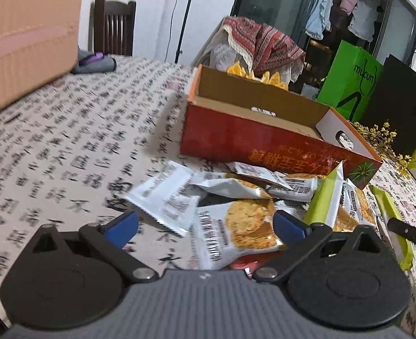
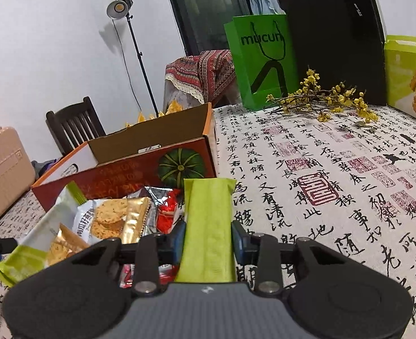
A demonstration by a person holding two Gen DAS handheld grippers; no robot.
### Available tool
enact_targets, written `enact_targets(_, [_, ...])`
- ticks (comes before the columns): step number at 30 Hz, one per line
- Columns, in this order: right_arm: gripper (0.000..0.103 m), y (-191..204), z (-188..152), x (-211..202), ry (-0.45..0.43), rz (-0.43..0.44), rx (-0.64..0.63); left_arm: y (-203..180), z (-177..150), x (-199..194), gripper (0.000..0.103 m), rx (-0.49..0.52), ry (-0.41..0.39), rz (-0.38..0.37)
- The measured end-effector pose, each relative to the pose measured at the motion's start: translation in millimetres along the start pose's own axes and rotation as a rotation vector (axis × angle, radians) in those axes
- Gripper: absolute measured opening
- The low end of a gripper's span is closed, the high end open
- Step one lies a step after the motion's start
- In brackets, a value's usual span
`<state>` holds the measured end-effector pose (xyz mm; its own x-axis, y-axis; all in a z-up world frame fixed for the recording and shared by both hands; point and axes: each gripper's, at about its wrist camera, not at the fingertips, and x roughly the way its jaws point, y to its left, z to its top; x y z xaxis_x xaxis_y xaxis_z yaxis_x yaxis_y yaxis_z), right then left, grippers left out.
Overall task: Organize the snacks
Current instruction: 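Grasp a cracker packet with the left gripper while the right holds the green bar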
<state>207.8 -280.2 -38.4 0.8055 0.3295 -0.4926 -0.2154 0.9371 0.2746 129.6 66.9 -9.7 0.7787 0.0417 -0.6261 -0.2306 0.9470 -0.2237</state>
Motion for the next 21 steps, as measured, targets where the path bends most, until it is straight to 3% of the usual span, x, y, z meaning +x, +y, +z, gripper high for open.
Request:
enact_targets(12, [0.033, -4, 0, 0, 0.002, 0.026, 0.026, -24, -3, 28, 0.101, -0.036, 0.048, 0.026])
enact_targets(21, [0.033, -7, -1, 0, -0.004, 0.036, 0.045, -25, -5, 22, 0.062, -0.022, 0.034, -0.053])
